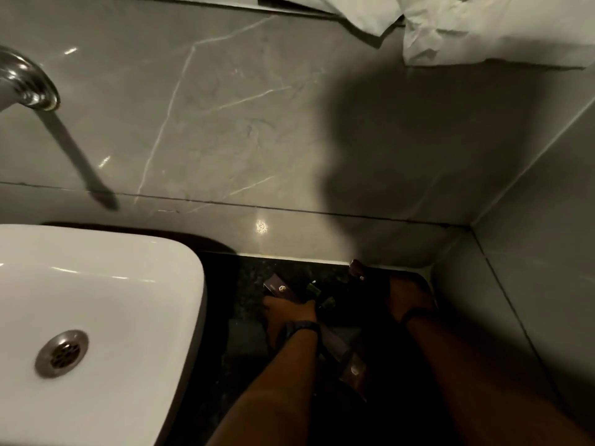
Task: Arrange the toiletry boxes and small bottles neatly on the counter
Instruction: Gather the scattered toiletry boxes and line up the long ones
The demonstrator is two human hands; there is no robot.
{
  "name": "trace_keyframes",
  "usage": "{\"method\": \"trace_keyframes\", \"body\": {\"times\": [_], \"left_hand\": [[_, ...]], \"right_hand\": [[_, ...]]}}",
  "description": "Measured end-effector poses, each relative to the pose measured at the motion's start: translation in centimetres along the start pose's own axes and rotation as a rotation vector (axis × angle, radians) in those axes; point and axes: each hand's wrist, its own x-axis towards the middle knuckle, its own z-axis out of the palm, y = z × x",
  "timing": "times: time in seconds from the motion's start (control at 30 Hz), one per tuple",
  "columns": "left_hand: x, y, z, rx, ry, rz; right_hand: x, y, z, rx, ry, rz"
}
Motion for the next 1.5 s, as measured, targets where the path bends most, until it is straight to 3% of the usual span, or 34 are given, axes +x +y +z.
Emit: {"method": "trace_keyframes", "body": {"times": [0.23, 0.47, 0.6, 0.83, 1.13, 1.33, 1.5], "left_hand": [[-0.4, 0.3, -1.4, 0.108, -0.032, -0.002], [-6.3, 0.6, -5.6, 0.256, -0.029, 0.26], [-11.8, -2.5, -6.3, 0.302, -0.081, 0.378], [-19.2, -11.6, -5.1, 0.498, -0.311, 0.376], [-21.0, -16.6, -3.7, 0.62, -0.332, 0.352], [-19.5, -15.9, -4.7, 0.581, -0.274, 0.468], [-14.2, -11.1, -8.2, 0.68, -0.107, 0.687]], "right_hand": [[-1.9, 0.6, 0.3, -0.163, 0.082, -0.097], [-6.9, 0.4, -1.0, 0.374, 0.358, 0.023], [-12.0, 1.0, -0.9, 0.633, 0.306, 0.08], [-22.2, 5.4, 4.3, 0.508, 0.049, 0.194], [-26.1, 7.3, 8.7, 0.393, -0.026, 0.239], [-25.6, 7.1, 9.2, 0.396, 0.089, 0.24], [-21.3, 4.5, 6.7, 0.31, 0.244, -0.017]]}}
